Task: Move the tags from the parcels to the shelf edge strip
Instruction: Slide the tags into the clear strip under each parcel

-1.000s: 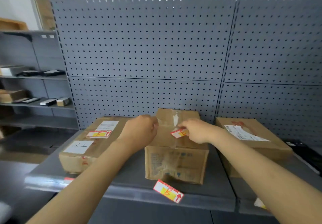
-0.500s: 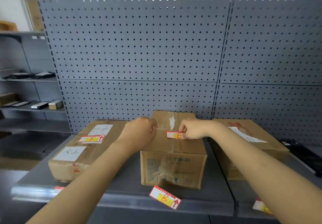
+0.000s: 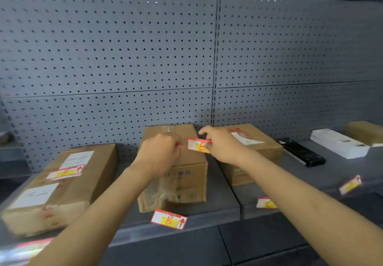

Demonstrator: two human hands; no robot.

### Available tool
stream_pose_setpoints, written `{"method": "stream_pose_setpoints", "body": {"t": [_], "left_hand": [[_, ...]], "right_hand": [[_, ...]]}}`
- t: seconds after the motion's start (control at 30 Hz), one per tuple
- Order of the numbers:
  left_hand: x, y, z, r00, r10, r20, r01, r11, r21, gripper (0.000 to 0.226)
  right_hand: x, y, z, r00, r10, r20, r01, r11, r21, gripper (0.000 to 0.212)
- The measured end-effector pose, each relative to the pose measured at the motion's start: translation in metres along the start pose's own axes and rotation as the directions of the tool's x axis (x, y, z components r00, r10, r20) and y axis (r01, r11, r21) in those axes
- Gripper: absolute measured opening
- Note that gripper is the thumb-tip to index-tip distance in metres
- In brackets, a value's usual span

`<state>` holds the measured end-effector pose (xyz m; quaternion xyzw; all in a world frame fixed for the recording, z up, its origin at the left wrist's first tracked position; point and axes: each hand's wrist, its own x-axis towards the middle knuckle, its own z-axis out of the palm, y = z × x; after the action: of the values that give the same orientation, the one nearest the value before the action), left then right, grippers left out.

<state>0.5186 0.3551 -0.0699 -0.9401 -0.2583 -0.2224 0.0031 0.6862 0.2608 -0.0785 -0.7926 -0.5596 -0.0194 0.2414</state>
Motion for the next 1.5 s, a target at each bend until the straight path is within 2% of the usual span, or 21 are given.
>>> {"method": "stream_pose_setpoints", "body": {"t": [0.13, 0.3, 0.47, 0.6, 0.8, 1.03, 1.23, 1.5], "left_hand": [[0.010, 0.056, 0.020, 0.987, 0.160, 0.021, -0.159, 0.986, -0.043, 0.025], [0.019, 0.135, 0.049, 0.931, 0.364, 0.025, -0.360, 0.927, -0.102, 0.024], [0.026, 0.229, 0.074, 0.848, 0.530, 0.026, -0.515, 0.835, -0.195, 0.022], [0.039, 0.308, 0.090, 0.795, 0.607, 0.003, -0.591, 0.776, -0.220, 0.022], [0.054, 0.415, 0.117, 0.745, 0.667, 0.020, -0.642, 0.725, -0.252, 0.022], [0.078, 0.498, 0.162, 0.704, 0.705, 0.086, -0.655, 0.691, -0.306, 0.021], [0.129, 0.554, 0.205, 0.695, 0.710, 0.111, -0.652, 0.688, -0.319, 0.022], [0.185, 0.615, 0.244, 0.717, 0.668, 0.197, -0.612, 0.739, -0.281, 0.022]], "right_hand": [[-0.048, 0.032, -0.022, 0.992, 0.070, -0.101, -0.080, 0.991, -0.103, 0.024], [-0.121, 0.082, -0.054, 0.955, 0.244, -0.171, -0.267, 0.955, -0.128, 0.020], [-0.195, 0.137, -0.093, 0.873, 0.436, -0.219, -0.475, 0.861, -0.181, 0.022], [-0.248, 0.185, -0.129, 0.813, 0.523, -0.256, -0.576, 0.786, -0.224, 0.021], [-0.315, 0.259, -0.175, 0.719, 0.621, -0.311, -0.692, 0.683, -0.234, 0.023], [-0.351, 0.343, -0.196, 0.675, 0.659, -0.332, -0.735, 0.641, -0.220, 0.023], [-0.342, 0.422, -0.214, 0.659, 0.685, -0.312, -0.750, 0.632, -0.195, 0.021], [-0.327, 0.507, -0.239, 0.688, 0.675, -0.266, -0.723, 0.668, -0.177, 0.020]]}}
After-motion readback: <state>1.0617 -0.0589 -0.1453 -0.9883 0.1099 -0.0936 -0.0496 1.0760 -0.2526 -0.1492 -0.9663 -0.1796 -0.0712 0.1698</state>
